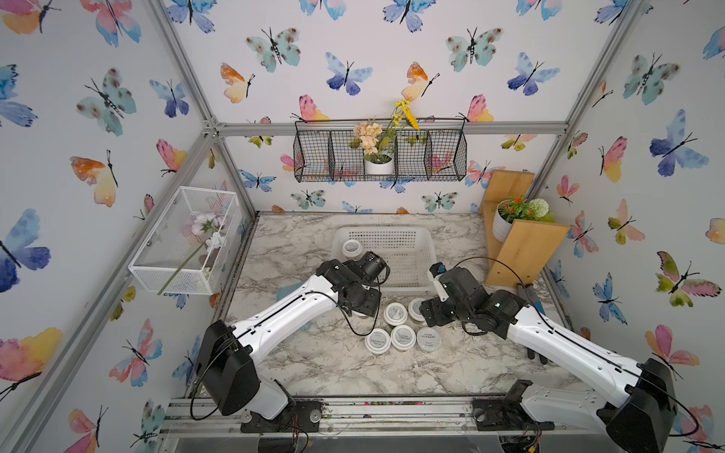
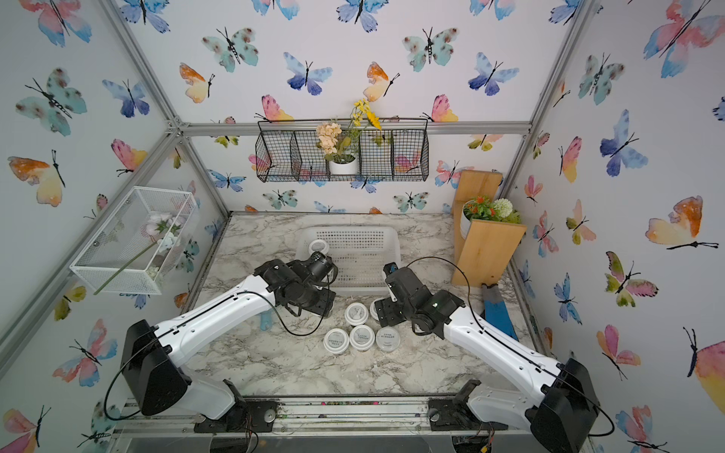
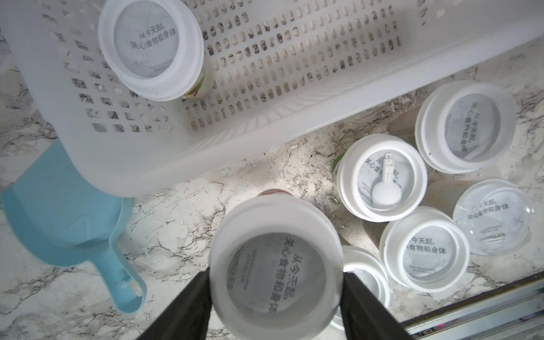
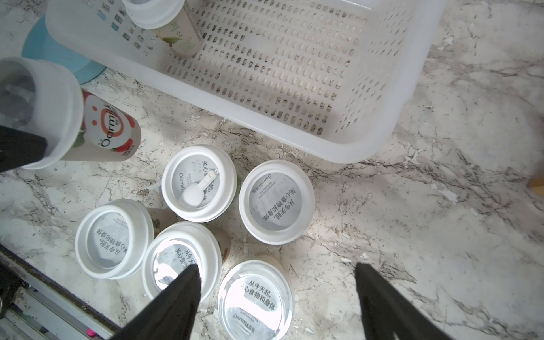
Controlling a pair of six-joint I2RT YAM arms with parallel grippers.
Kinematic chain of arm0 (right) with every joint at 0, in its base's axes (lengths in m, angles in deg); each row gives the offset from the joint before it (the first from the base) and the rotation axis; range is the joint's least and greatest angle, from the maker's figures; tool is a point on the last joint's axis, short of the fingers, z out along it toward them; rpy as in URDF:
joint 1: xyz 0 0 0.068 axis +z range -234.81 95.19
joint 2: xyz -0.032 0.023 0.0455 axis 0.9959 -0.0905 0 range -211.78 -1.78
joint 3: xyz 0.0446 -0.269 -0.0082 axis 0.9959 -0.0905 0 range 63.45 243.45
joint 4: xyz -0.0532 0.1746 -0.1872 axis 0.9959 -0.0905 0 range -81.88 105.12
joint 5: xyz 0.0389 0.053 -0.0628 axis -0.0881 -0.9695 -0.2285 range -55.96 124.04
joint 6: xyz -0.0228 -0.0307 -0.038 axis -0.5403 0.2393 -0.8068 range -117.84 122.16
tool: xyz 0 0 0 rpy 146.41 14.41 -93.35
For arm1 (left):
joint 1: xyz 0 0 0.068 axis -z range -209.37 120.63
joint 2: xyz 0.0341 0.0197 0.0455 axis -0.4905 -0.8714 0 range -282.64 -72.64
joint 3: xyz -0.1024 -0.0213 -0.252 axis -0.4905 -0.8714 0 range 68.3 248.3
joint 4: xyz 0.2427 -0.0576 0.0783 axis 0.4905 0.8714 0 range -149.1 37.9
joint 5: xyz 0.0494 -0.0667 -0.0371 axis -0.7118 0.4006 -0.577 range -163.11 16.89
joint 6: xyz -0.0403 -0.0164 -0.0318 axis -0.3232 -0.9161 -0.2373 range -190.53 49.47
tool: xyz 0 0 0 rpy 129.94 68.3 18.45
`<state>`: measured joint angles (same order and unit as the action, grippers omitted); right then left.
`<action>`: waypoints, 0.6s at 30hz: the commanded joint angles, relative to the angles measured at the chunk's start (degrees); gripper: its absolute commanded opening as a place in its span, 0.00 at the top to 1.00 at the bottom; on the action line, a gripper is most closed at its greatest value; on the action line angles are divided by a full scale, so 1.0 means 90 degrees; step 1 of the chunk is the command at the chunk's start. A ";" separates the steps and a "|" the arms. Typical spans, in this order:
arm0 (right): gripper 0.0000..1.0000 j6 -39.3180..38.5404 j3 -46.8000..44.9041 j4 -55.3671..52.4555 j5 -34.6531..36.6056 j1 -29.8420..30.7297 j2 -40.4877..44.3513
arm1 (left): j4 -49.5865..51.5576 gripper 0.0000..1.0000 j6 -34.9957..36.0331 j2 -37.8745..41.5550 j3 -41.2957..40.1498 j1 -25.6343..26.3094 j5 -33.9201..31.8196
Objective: Put the yogurt in the basket
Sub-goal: Pick up the yogurt from the center of the board.
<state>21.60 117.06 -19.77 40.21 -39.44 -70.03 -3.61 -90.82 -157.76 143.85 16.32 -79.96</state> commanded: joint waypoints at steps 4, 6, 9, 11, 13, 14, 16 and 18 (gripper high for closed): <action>0.15 -0.0061 -0.0034 -0.0024 0.0034 0.0038 -0.0093 | 0.0678 0.36 0.0119 0.0325 0.0427 -0.0020 -0.0081; 0.15 -0.0061 -0.0022 -0.0041 0.0073 0.0038 -0.0132 | 0.0730 0.36 0.0160 0.0390 0.0621 -0.0020 -0.0078; 0.15 -0.0041 -0.0010 -0.0078 0.0114 0.0038 -0.0202 | 0.0856 0.36 0.0250 0.0396 0.0998 -0.0019 -0.0078; 0.15 -0.0032 -0.0016 -0.0087 0.0148 0.0038 -0.0215 | 0.0944 0.36 0.0310 0.0324 0.1259 -0.0016 -0.0079; 0.15 -0.0017 0.0001 -0.0108 0.0202 0.0043 -0.0240 | 0.1069 0.37 0.0403 0.0185 0.1625 -0.0019 -0.0102; 0.15 -0.0012 -0.0006 -0.0123 0.0212 0.0038 -0.0242 | 0.1124 0.36 0.0453 0.0126 0.1790 -0.0018 -0.0140; 0.15 -0.0002 -0.0003 -0.0117 0.0229 0.0038 -0.0239 | 0.1187 0.37 0.0521 0.0003 0.2098 -0.0036 -0.0223; 0.15 -0.0002 -0.0004 -0.0120 0.0242 0.0038 -0.0249 | 0.1193 0.37 0.0608 -0.0108 0.2354 -0.0031 -0.0333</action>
<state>21.60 117.06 -19.95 40.63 -39.44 -71.91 4.85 -87.72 -156.71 161.12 16.32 -80.13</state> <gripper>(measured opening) 0.852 0.638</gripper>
